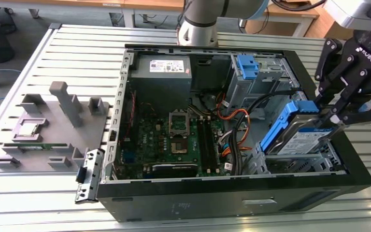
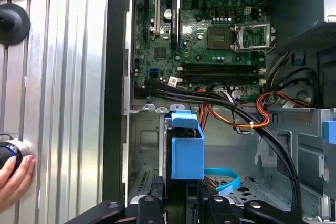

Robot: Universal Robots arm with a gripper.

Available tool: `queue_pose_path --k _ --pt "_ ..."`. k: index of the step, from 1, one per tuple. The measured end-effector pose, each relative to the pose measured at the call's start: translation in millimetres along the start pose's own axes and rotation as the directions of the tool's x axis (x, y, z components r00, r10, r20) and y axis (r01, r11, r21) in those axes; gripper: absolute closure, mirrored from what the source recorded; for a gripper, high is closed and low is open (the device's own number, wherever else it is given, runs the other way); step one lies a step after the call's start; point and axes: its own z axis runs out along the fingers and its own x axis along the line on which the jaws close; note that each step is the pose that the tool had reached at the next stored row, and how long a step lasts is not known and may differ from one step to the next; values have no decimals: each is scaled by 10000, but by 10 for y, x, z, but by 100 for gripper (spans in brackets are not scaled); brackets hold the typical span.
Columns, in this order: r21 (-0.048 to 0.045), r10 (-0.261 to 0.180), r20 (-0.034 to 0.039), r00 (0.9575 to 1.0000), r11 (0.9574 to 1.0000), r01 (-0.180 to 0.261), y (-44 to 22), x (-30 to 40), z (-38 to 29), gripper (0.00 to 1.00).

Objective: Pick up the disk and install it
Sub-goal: 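Pick up the disk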

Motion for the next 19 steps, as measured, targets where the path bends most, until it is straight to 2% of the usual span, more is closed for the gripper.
queue_pose_path --k 19 --pt "0 0 -1 10000 10000 0 -13 54 344 65"
